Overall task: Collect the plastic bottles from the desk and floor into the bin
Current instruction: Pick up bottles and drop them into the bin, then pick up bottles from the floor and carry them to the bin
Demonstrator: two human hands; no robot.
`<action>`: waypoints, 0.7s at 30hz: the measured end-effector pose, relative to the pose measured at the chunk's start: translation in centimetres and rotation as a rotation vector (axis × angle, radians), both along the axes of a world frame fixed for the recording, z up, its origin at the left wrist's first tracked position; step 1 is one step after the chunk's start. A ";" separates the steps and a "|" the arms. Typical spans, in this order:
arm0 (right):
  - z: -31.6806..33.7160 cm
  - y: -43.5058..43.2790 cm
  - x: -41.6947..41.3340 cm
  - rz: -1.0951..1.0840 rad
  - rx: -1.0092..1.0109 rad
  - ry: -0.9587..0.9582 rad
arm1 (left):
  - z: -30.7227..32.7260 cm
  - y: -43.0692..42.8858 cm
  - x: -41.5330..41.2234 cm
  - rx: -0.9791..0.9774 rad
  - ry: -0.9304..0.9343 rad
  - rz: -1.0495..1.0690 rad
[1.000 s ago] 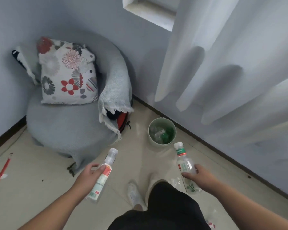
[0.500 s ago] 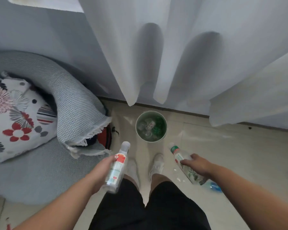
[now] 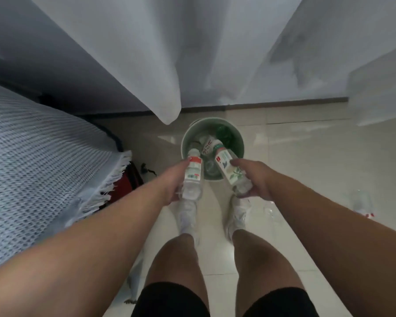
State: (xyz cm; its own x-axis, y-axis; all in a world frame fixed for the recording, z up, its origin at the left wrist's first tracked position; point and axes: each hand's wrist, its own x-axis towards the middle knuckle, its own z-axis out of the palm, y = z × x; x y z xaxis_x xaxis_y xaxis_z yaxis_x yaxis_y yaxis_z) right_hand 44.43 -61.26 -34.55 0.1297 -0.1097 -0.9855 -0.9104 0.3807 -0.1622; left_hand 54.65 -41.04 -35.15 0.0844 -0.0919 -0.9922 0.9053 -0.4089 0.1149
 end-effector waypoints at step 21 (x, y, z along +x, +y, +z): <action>-6.5 -1.7 0.3 0.281 -0.187 -0.138 | -8.1 -0.5 0.8 0.097 -0.166 0.024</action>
